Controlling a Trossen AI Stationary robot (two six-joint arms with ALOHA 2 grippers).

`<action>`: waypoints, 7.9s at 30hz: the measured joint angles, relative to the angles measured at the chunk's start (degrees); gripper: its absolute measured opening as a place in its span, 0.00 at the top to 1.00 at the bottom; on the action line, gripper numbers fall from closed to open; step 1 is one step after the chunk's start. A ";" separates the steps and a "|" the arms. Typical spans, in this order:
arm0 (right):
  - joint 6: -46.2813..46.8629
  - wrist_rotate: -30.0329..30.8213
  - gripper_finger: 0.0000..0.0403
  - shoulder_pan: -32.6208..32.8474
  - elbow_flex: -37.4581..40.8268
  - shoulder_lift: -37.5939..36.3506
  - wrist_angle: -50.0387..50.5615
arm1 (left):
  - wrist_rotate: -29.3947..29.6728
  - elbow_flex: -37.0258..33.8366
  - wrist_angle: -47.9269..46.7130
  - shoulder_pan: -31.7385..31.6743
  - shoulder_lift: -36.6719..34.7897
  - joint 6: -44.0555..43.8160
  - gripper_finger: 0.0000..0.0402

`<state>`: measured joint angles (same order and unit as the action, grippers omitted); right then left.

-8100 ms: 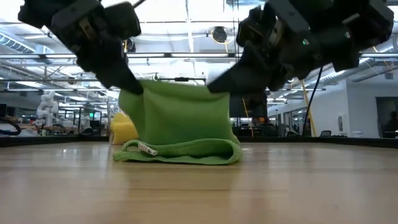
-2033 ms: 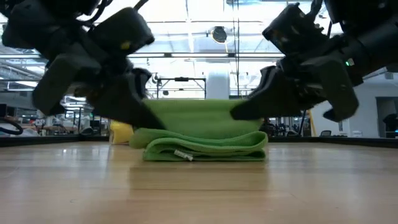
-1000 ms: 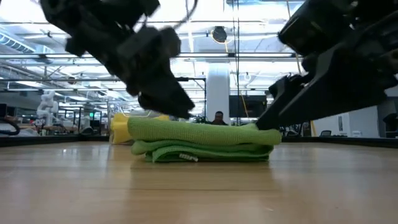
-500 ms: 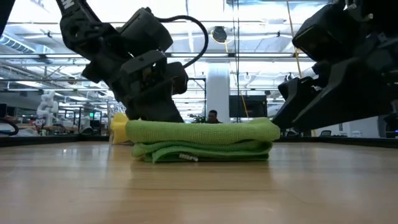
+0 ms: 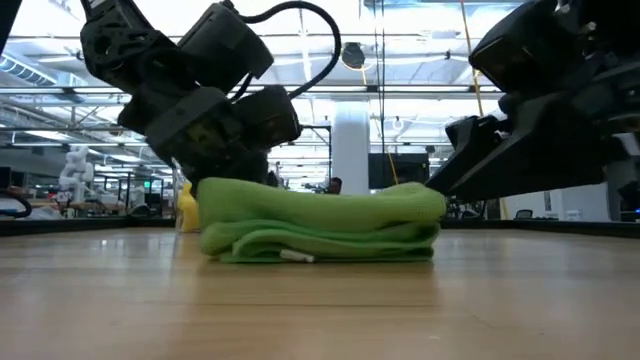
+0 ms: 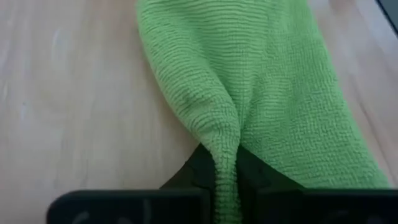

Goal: Fold microfiber towels
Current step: Put the green towel into the transparent bin, then return to Home Position

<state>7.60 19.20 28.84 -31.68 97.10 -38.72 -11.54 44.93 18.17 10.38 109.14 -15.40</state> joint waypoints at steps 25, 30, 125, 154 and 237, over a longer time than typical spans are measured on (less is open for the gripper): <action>-6.67 18.26 0.54 -1.11 0.63 -0.15 0.76 | 4.18 3.30 -42.87 -27.04 -45.21 30.33 0.97; -6.18 18.17 0.54 -1.01 0.63 -0.15 0.00 | 1.18 10.09 -52.48 -37.73 -43.29 37.86 0.97; -23.02 -2.75 1.00 -19.50 30.48 -51.13 -8.63 | 34.37 -39.03 3.46 -2.58 -69.30 12.26 0.99; -25.46 -2.76 1.00 -19.50 30.77 -74.76 14.26 | 31.50 -44.37 8.62 0.53 -74.43 14.90 0.97; -21.80 -17.84 1.00 -29.62 30.82 -96.13 36.61 | 5.60 -44.37 -16.92 -23.57 -108.69 25.41 0.98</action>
<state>-14.20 1.37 -0.78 -0.86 0.97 -2.11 -5.94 0.56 1.24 -13.19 0.45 10.01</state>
